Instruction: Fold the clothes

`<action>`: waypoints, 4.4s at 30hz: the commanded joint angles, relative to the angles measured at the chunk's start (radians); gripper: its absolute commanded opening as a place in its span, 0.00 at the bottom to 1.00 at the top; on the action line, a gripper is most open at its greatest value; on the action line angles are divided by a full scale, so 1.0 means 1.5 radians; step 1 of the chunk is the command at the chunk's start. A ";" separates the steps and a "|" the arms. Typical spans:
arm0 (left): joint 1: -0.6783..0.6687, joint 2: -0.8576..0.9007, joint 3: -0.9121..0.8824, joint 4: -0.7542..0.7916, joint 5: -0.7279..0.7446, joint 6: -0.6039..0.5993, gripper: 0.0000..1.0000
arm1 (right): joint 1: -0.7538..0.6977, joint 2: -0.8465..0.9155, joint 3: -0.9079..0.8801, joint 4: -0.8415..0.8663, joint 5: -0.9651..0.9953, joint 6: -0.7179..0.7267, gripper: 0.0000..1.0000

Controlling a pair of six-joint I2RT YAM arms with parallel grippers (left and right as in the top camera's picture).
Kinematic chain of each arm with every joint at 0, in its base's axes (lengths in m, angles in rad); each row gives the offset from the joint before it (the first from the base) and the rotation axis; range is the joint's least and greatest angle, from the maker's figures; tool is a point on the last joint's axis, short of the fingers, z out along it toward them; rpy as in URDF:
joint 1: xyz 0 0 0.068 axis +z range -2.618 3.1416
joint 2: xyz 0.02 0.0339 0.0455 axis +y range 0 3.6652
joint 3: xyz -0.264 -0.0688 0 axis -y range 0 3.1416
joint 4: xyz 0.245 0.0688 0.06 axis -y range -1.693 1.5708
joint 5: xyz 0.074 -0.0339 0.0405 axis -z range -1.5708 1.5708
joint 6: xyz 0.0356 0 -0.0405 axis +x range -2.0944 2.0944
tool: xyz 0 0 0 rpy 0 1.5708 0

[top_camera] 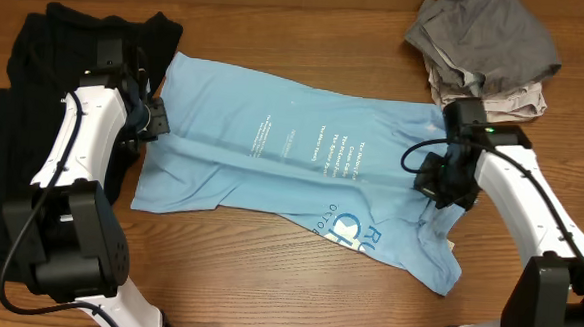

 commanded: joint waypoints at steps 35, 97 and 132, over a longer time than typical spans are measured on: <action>-0.073 0.006 0.160 -0.138 0.055 0.077 0.73 | -0.024 0.001 0.297 -0.177 -0.024 -0.117 0.63; -0.075 0.418 0.403 0.239 -0.012 0.066 0.59 | -0.024 0.026 0.380 -0.187 -0.050 -0.193 0.67; -0.063 0.228 0.436 -0.067 -0.015 0.065 0.04 | -0.024 0.171 0.379 0.008 0.010 -0.196 0.66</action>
